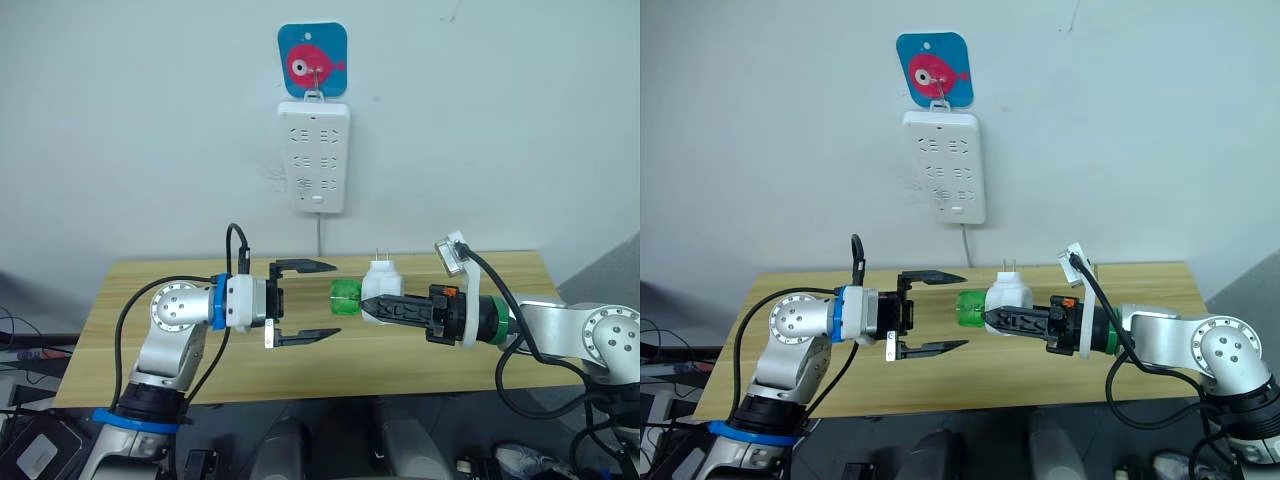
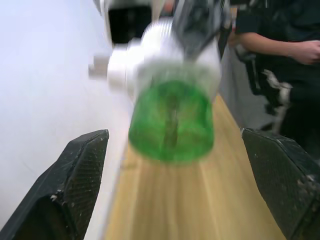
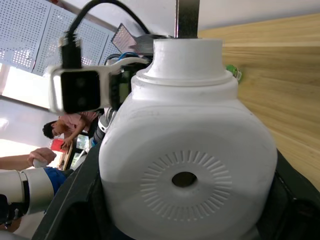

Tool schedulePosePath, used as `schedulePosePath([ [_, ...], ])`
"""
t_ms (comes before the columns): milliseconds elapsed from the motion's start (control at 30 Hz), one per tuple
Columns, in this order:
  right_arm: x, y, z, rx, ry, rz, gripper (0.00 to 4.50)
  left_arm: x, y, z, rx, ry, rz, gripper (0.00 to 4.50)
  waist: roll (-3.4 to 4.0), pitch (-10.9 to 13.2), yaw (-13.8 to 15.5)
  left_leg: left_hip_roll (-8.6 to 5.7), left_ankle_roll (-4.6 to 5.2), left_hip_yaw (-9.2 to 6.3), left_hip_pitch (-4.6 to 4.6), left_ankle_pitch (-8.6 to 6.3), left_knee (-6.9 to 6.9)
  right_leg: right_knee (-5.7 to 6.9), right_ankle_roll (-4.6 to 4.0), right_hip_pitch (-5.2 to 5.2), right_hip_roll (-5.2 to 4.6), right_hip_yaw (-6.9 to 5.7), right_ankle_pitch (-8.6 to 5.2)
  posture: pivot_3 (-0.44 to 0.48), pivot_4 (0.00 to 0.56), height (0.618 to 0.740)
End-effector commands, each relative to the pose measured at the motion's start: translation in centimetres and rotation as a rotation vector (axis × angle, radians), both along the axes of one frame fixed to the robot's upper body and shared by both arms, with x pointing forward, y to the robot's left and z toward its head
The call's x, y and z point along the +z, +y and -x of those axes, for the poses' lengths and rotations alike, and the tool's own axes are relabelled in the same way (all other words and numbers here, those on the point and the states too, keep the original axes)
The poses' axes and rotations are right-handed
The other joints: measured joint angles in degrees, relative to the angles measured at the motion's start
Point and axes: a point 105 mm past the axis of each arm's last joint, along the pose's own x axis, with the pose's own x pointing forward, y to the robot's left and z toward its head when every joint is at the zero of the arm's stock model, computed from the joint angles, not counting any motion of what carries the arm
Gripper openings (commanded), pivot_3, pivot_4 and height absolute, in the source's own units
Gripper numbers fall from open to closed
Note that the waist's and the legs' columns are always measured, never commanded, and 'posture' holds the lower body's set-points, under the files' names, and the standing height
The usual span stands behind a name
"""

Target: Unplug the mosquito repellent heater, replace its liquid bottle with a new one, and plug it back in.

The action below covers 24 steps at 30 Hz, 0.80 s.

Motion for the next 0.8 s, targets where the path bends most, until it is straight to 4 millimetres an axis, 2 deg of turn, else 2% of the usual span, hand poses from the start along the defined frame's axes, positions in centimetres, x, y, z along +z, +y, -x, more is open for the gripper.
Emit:
schedulePosePath([
  [33, 1.3, 0.3, 0.3, 0.014, -0.032, -0.047, 3.04, 0.5, -0.7, 0.5, -0.014, -0.055, 0.026, 4.50, 0.00, 0.00, 0.00, -0.01, 0.00, 0.00, 0.01, 0.00, 0.00, 0.00, 0.00, 0.01, 0.00, -0.01, 0.00, -0.147, 0.178, 0.740],
  [133, 1.3, 0.4, 0.3, 0.018, -0.033, -0.047, 3.04, 0.1, -0.8, 0.1, -0.007, -0.056, 0.023, 4.50, 0.01, -0.01, -0.02, 0.00, 0.00, 0.00, 0.03, 0.00, 0.00, 0.03, 0.00, 0.01, 0.06, -0.07, 0.00, -0.145, 0.177, 0.740],
  [167, 1.4, 0.5, 0.4, 0.020, -0.034, -0.047, 3.04, 0.1, -0.8, 0.0, -0.009, -0.053, 0.023, 4.32, 0.01, -0.01, -0.02, 0.01, 0.00, -0.01, 0.02, 0.00, 0.00, 0.03, 0.00, 0.01, 0.08, -0.08, 0.00, -0.145, 0.177, 0.740],
  [233, 1.4, 0.5, 0.4, 0.024, -0.036, -0.046, 3.04, 0.0, -0.9, -0.2, -0.013, -0.054, 0.023, 3.89, 0.01, -0.01, -0.03, 0.01, 0.00, -0.01, 0.02, 0.00, 0.00, 0.05, 0.00, 0.01, 0.10, -0.11, 0.00, -0.147, 0.177, 0.740],
  [400, 1.5, 0.7, 0.5, 0.032, -0.042, -0.041, 3.04, 0.1, -1.3, -0.6, -0.020, -0.042, 0.022, 2.34, 0.01, -0.01, -0.04, 0.00, 0.00, 0.00, 0.02, 0.00, 0.00, 0.05, 0.00, 0.01, 0.12, -0.15, 0.00, -0.148, 0.174, 0.740],
  [533, 1.5, 0.8, 0.9, 0.057, -0.062, -0.008, 3.04, 0.9, -1.4, -0.6, -0.053, -0.003, 0.002, 2.29, 0.01, -0.01, -0.05, 0.00, 0.01, 0.00, 0.02, 0.00, 0.00, 0.05, 0.01, 0.01, 0.13, -0.15, 0.01, -0.151, 0.172, 0.740],
  [633, 1.3, 0.9, 1.3, 0.094, -0.115, 0.043, 3.04, 0.6, -1.2, -1.1, -0.062, 0.178, -0.076, 2.29, 0.01, -0.01, -0.19, 0.00, 0.00, -0.02, 0.02, 0.00, 0.01, 0.08, 0.01, 0.01, 0.15, -0.18, 0.01, -0.151, 0.169, 0.740],
  [667, 1.3, 1.0, 1.4, 0.108, -0.138, 0.061, 3.04, 0.8, -1.2, -1.4, -0.056, 0.290, -0.096, 2.29, 0.01, -0.01, -0.22, 0.01, 0.01, -0.03, 0.03, 0.00, 0.02, 0.09, 0.01, 0.01, 0.18, -0.18, 0.01, -0.148, 0.169, 0.740],
  [800, 1.4, 1.3, 2.0, 0.172, -0.217, 0.107, 3.04, 2.6, -0.9, -1.6, -0.101, 0.906, -0.157, 2.20, 0.01, -0.01, -0.21, 0.02, 0.01, -0.17, -0.03, 0.00, 0.07, 0.12, 0.05, 0.01, 0.43, -0.31, -0.02, -0.142, 0.166, 0.740],
])
